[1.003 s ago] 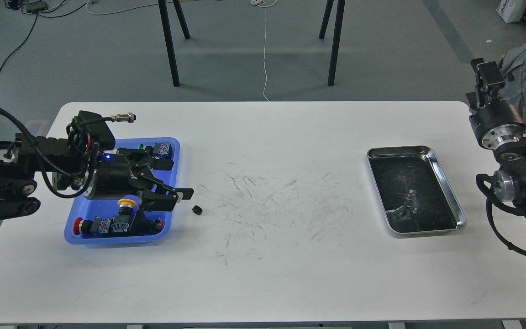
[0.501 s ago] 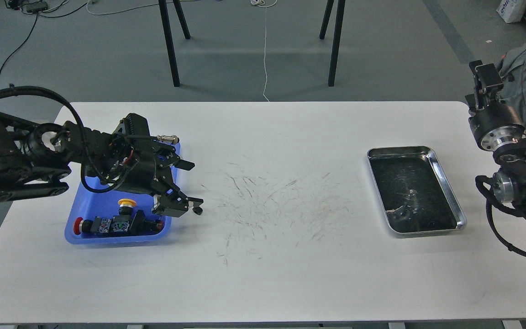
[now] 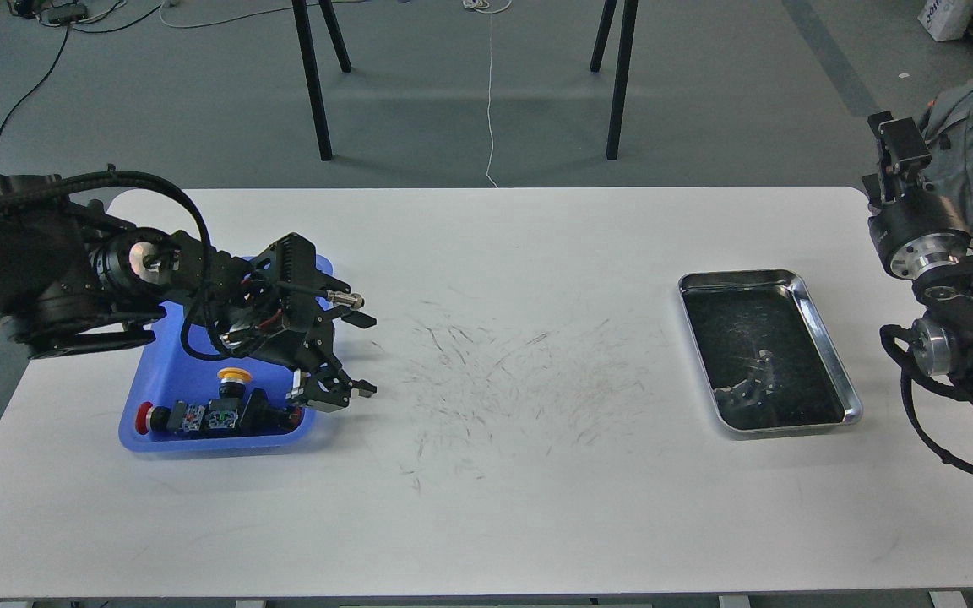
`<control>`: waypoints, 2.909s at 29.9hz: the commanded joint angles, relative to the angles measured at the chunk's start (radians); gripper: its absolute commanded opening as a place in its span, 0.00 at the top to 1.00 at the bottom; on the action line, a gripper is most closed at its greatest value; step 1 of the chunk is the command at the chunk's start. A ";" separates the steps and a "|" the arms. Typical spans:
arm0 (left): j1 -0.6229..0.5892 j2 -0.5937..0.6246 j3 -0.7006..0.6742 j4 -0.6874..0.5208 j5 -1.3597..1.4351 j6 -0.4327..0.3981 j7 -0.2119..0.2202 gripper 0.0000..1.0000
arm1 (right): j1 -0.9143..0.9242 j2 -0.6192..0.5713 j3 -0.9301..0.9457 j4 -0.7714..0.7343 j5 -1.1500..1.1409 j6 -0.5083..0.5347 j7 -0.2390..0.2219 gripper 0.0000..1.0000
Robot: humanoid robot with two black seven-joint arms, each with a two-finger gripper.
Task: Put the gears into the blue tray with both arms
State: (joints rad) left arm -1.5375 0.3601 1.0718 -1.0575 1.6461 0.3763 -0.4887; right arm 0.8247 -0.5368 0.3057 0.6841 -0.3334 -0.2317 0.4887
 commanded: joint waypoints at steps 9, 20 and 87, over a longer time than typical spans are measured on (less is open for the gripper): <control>0.013 -0.052 0.078 0.063 0.017 0.007 0.000 0.27 | 0.001 0.012 -0.003 -0.001 -0.001 -0.002 0.000 0.05; 0.046 -0.073 0.092 0.090 0.023 0.015 0.000 0.27 | -0.007 0.015 0.030 -0.003 0.008 0.000 0.000 0.05; 0.103 -0.164 0.120 0.189 0.021 0.032 0.000 0.55 | -0.078 0.098 0.085 -0.001 0.010 0.037 0.000 0.05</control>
State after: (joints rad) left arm -1.4295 0.2026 1.1905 -0.8653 1.6655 0.4066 -0.4887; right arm 0.7471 -0.4401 0.3912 0.6836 -0.3235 -0.1944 0.4887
